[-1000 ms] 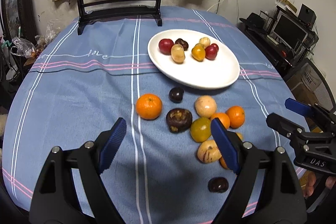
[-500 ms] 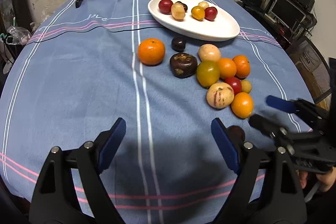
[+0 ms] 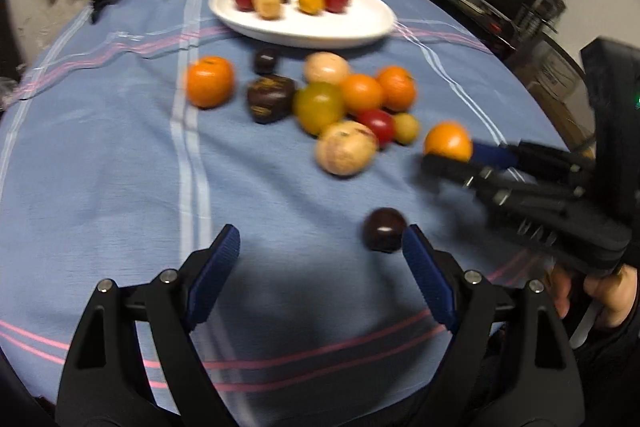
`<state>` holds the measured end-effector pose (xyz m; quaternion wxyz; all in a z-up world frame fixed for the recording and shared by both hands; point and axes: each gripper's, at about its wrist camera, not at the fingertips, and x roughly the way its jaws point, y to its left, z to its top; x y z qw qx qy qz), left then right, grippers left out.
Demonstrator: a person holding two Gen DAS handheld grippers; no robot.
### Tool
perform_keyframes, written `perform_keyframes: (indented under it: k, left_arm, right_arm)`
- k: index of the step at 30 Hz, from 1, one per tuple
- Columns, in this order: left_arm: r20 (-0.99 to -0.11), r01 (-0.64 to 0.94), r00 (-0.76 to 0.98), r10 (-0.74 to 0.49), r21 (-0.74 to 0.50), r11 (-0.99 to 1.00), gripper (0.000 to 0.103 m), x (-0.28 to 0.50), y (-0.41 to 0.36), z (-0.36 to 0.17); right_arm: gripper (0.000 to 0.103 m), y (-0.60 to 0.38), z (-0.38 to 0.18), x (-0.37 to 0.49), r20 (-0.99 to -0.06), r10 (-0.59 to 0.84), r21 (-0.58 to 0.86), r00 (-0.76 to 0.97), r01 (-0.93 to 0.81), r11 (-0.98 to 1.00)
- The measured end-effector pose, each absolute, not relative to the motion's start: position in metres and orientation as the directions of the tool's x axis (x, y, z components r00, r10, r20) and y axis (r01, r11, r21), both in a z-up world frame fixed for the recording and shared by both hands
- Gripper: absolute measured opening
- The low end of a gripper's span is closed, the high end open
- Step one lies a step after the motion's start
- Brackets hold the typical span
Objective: Organize fruits
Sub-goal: 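Grasp the orange round fruit with the right gripper, then grasp the dark red plum with the left gripper while the right gripper holds the orange fruit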
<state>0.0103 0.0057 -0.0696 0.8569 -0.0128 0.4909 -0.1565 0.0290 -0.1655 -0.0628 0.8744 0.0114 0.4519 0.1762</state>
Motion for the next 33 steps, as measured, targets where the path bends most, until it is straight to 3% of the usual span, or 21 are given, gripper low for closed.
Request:
perform_keyframes:
  k: [5,12,19,21,24,33]
  left_arm:
    - [-0.852,0.289,0.430,-0.298,-0.183,0.940,0.084,0.013,-0.015,-0.084]
    - [-0.851,0.312,0.432,-0.300,-0.171,0.934,0.064,0.013,-0.031,-0.090]
    - [-0.833,0.323,0.484,-0.270,-0.117,0.939,0.061,0.010,-0.039,-0.093]
    - [-0.833,0.340,0.479,-0.278,-0.116,0.933,0.045,0.006,-0.043,-0.091]
    - [-0.827,0.340,0.471,-0.307,-0.151,0.928,0.029,0.004,-0.042,-0.088]
    - [-0.799,0.288,0.505,-0.326,-0.200,0.937,0.029,0.002,-0.022,-0.075]
  right_arm:
    - [0.036,-0.201,-0.060,0.023,-0.769,0.301,0.202,0.563,-0.232,0.951]
    - [0.036,-0.209,-0.064,0.021,-0.766,0.342,0.246,0.545,-0.243,0.938]
    - [0.036,-0.207,-0.067,0.017,-0.765,0.357,0.261,0.536,-0.249,0.933]
    - [0.036,-0.206,-0.069,0.017,-0.769,0.361,0.268,0.528,-0.246,0.931]
    - [0.037,-0.208,-0.069,0.017,-0.768,0.373,0.289,0.521,-0.239,0.927]
    - [0.037,-0.210,-0.065,0.014,-0.762,0.369,0.284,0.532,-0.237,0.929]
